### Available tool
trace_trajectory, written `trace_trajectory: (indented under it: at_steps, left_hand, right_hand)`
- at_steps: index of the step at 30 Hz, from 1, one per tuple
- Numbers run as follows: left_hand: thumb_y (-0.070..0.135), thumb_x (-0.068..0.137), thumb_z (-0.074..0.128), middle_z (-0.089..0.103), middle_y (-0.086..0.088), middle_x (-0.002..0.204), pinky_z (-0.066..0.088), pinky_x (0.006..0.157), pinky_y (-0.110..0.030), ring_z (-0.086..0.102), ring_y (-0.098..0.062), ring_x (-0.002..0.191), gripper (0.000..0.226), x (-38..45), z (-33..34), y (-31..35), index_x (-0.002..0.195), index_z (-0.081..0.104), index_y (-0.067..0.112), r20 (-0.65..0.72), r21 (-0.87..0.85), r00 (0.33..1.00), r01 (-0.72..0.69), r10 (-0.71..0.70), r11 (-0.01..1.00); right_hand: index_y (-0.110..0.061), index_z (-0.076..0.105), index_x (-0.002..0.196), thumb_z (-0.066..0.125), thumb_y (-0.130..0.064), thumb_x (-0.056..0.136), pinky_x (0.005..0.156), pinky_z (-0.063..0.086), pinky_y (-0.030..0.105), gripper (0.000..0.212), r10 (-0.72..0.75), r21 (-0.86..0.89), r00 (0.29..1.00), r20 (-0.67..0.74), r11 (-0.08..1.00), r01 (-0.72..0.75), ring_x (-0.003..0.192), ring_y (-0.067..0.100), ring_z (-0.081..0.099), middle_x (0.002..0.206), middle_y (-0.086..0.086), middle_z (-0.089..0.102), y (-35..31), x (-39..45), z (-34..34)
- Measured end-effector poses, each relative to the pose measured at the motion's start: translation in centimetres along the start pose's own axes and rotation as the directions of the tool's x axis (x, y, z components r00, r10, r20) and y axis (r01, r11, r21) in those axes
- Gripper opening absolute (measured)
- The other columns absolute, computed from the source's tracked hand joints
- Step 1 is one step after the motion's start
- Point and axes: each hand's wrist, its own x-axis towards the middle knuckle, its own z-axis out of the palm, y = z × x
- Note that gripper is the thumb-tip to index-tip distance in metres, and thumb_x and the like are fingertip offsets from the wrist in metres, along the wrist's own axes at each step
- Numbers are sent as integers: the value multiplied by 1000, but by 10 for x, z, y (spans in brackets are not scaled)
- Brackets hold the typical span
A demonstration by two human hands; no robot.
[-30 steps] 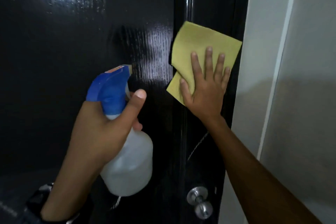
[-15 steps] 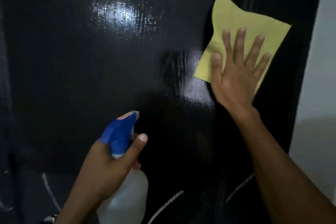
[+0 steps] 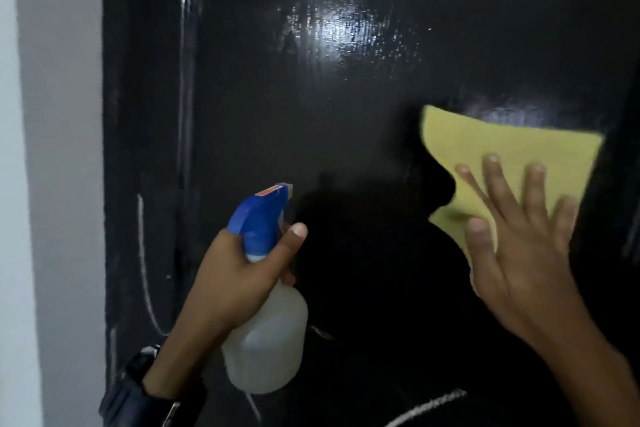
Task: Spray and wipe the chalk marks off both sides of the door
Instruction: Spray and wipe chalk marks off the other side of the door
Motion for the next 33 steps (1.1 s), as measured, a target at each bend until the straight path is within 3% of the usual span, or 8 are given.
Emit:
trace_trajectory:
  at_steps: [3,5,9,13,16,21,26,33]
  left_hand:
    - [46,84,64,69,-9,62,50,56,-14,67,-13,55,39,6,-31,-12,74,63,8,-52,26,999,16,-15,1000]
    - [43,86,66,69,-7,63,48,56,-11,66,-11,54,36,9,-55,-22,72,63,10,-102,58,994,31,-25,998]
    - [47,85,64,69,-3,63,47,53,-10,64,-8,53,38,25,-107,-52,71,64,12,-145,134,989,59,-40,989]
    - [47,85,65,68,-3,63,47,53,-12,64,-8,54,36,57,-163,-87,74,63,13,-165,122,985,75,-54,990]
    - [56,78,60,67,-1,69,49,57,-13,65,-11,65,38,80,-203,-114,82,62,18,-185,131,982,74,-49,989]
    - [56,76,62,69,-6,62,52,60,-25,67,-14,56,40,111,-248,-151,80,63,16,-107,103,992,74,-63,992]
    - [56,71,65,66,-6,62,45,51,-17,63,-18,55,51,121,-255,-170,75,62,5,-2,112,998,58,-58,992]
    - [51,76,67,67,-6,65,45,53,-12,64,-15,58,41,113,-251,-177,76,63,10,101,-22,991,93,-90,995]
  right_hand:
    - [-45,13,158,13,-58,103,118,-11,64,57,-188,-233,974,128,949,214,153,28,-20,168,-15,-4,-31,45,9]
    - [-41,16,159,19,-63,99,116,-6,70,64,-205,-344,972,115,910,233,153,35,-16,169,-8,-3,-49,63,25]
    - [-47,4,158,24,-81,85,111,8,79,83,-153,-319,986,66,933,167,151,42,-20,168,-8,-14,-75,91,50]
    - [-45,6,159,26,-87,78,111,22,75,93,-158,-282,985,70,944,171,152,48,-3,168,-3,-16,-101,118,89]
    - [-49,7,157,20,-80,86,111,18,76,78,-230,-298,971,71,924,241,153,45,-2,169,-6,-9,-143,137,113]
    - [-46,9,158,14,-60,101,109,12,79,59,-405,-362,914,28,848,387,150,32,-26,169,-4,7,-214,166,134]
    - [-46,13,158,11,-57,103,113,-9,72,56,-387,-328,921,41,866,378,154,33,-11,168,-12,7,-276,202,135]
    - [-33,16,160,16,-55,105,118,-1,68,60,-393,-449,919,26,817,362,154,41,-6,170,3,2,-346,248,181]
